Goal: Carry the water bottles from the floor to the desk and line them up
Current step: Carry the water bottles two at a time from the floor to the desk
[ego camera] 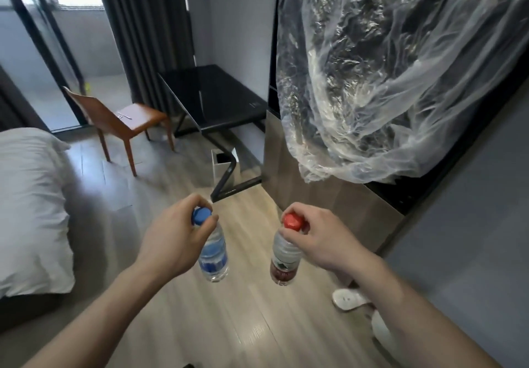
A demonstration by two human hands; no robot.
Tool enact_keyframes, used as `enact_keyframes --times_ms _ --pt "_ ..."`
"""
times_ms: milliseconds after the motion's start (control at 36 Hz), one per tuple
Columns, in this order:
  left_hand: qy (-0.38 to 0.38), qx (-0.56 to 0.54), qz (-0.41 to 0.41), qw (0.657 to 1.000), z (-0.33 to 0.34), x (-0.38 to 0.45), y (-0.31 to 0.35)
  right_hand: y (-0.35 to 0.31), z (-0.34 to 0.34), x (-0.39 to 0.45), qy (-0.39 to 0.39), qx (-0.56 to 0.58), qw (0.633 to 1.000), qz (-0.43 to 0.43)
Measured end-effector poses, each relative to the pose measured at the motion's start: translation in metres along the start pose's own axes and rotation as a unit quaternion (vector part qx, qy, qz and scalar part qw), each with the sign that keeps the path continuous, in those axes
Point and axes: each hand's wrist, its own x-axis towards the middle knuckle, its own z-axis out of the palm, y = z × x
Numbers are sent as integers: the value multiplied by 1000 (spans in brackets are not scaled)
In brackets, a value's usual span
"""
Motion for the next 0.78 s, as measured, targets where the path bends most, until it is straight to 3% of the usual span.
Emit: enact_keyframes --times_ms 444,778 --pt "-40 -6 39 998 -53 206 -151 -88 76 218 30 48 998 26" --pt "-70 6 9 998 -41 396 -220 -78 110 418 -6 22 1000 14"
